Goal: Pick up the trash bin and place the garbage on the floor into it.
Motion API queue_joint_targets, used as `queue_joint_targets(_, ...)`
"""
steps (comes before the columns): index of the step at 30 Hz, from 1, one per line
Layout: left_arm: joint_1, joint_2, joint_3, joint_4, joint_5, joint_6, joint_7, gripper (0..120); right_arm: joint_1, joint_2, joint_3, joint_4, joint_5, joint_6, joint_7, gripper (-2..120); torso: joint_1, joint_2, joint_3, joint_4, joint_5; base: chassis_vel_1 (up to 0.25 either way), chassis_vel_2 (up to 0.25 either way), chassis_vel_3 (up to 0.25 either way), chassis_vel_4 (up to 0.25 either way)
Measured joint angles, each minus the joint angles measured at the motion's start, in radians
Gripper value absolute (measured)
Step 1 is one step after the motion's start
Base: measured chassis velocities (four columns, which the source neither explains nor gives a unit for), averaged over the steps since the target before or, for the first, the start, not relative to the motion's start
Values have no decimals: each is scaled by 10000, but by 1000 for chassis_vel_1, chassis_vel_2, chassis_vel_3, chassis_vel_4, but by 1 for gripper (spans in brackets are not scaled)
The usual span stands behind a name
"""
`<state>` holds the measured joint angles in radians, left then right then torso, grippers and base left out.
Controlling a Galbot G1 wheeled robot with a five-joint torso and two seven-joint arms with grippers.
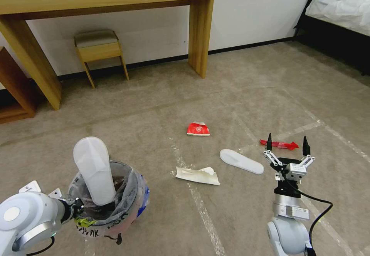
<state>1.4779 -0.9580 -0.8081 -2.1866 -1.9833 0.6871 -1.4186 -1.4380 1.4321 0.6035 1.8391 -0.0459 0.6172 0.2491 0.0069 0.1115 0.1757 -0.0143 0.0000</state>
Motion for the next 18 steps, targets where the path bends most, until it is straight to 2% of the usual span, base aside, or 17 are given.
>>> queue_joint_targets(18, -54, 2, -14, 87, -1, -9, 45, 0, 219, -80, -306, -303, -29, 26, -21, 100, 0, -1, 0, 1, 0, -111, 117, 112, -112)
